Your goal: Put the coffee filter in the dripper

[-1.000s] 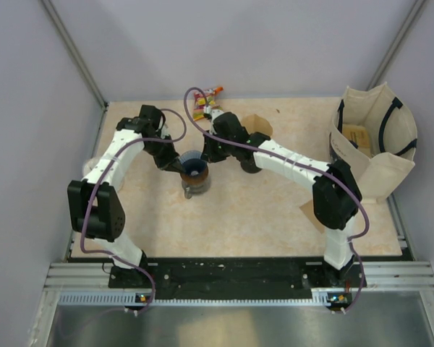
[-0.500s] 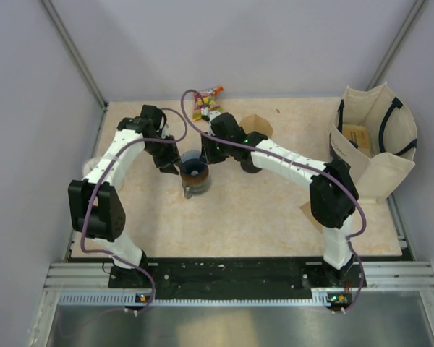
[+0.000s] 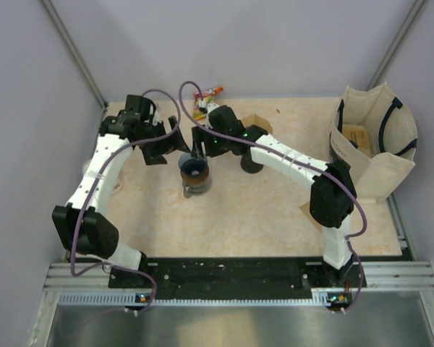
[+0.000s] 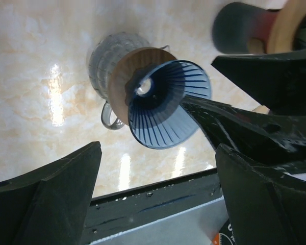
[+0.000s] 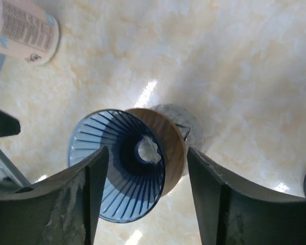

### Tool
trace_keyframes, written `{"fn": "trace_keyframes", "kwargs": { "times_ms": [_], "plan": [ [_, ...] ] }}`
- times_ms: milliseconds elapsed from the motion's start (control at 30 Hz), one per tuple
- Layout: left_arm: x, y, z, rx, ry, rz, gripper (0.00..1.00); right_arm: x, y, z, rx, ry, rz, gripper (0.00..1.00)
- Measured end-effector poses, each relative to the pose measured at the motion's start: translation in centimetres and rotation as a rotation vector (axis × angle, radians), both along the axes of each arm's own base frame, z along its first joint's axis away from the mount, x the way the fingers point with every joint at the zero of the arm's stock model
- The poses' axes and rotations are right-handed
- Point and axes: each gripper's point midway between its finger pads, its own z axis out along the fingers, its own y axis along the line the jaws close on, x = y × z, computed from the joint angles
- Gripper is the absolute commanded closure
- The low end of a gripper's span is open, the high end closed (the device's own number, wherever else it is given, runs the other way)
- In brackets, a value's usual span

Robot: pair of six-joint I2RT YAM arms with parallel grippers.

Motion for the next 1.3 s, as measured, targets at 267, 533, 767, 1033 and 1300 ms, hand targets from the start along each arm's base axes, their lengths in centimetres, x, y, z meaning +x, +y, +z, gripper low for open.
{"fn": "trace_keyframes", "kwargs": {
  "times_ms": [267,533,767,1033,1300],
  "plan": [
    [-1.6,1.4,8.2,-0.007,-0.300,0.046,0.01,0.5,-1.9,5.9,0.026,-0.142,-0.048,0.01],
    [-7.5,3.5,15.1,-0.048,-0.727,0.107,0.01,-2.9,-10.7,17.0,0.156,-0.470,-0.166,0.01],
    [-7.9,2.6,9.7,-0.087,-0.738,0.062,0.01,-5.2,-21.9,15.4,0.129,-0.454,-0.461,0.02],
    [-7.6,0.9,8.4,-0.160,-0.804,-0.020,0.01,-10.6,-32.1,1.7,-0.059,-0.112,-0.816,0.04],
    [-6.5,0.1,7.7,-0.186,-0.814,-0.053,0.01,-16.5,-41.0,-12.5,-0.226,0.284,-1.192,0.11]
  ]
}}
